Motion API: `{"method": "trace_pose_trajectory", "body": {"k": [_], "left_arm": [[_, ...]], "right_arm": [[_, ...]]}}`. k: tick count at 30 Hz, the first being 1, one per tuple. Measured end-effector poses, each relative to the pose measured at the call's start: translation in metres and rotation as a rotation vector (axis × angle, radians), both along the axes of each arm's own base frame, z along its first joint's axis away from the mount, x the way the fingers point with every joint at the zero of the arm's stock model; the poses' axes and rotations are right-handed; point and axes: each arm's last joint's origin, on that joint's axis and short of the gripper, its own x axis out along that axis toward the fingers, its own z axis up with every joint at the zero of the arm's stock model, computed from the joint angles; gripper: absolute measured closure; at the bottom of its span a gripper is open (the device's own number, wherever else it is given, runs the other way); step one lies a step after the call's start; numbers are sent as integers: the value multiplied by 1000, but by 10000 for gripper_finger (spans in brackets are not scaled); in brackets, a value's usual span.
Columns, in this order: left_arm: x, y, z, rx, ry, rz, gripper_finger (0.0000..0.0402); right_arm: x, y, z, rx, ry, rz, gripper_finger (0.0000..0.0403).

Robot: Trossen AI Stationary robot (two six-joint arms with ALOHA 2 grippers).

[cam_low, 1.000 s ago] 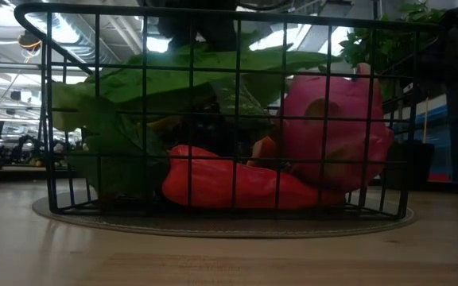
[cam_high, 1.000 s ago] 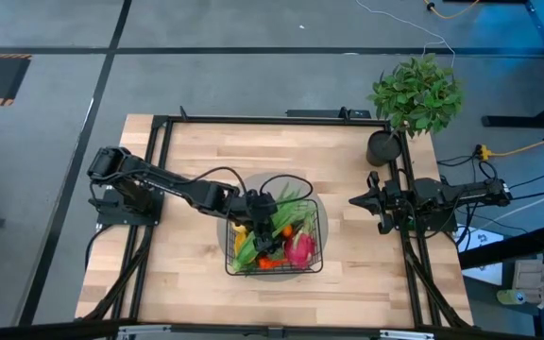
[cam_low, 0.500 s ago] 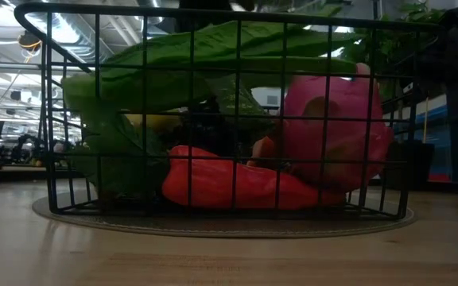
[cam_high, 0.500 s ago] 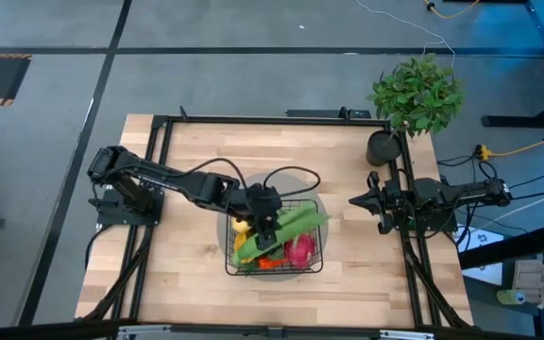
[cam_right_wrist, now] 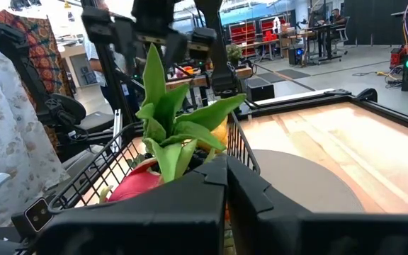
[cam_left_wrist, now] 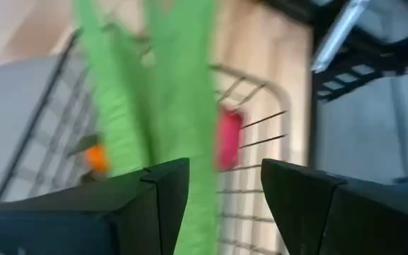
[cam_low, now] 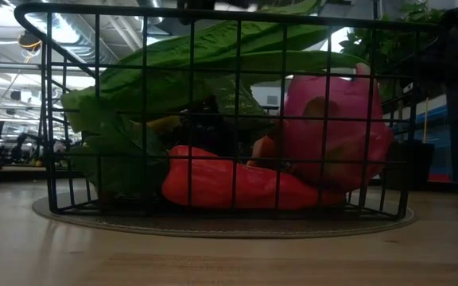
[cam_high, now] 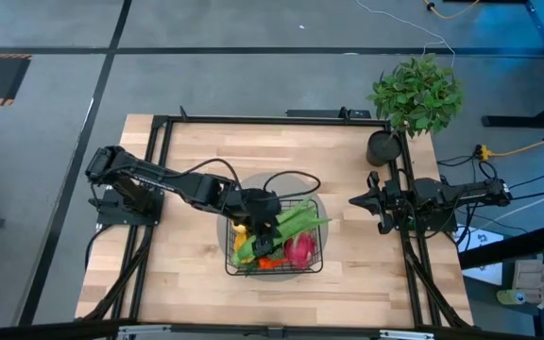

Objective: Build produce basket
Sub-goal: Put the leaf lettuce into the wire basket

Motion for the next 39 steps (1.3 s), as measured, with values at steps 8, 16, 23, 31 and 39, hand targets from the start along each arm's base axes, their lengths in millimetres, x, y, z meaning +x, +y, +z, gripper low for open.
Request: {"method": "trace_pose_trajectory", "body": {"k": [8,16,23,31,39], "left_arm": [[-7,-15,1,-77,30,-174,238],[14,-15,-35,-55,139,-151,238],[23,8,-41,-15,137,-44,238],[21,19,-42,-70,185,4,238],[16,7,-37,-98,178,-14,238]], "right_arm": [[0,0,0,0,1,0,398],[0,0,0,-1,3,0,398],[0,0,-1,-1,7,0,398],[0,0,-1,-1,6,0,398],[0,0,-1,-1,6,0,398]]}}
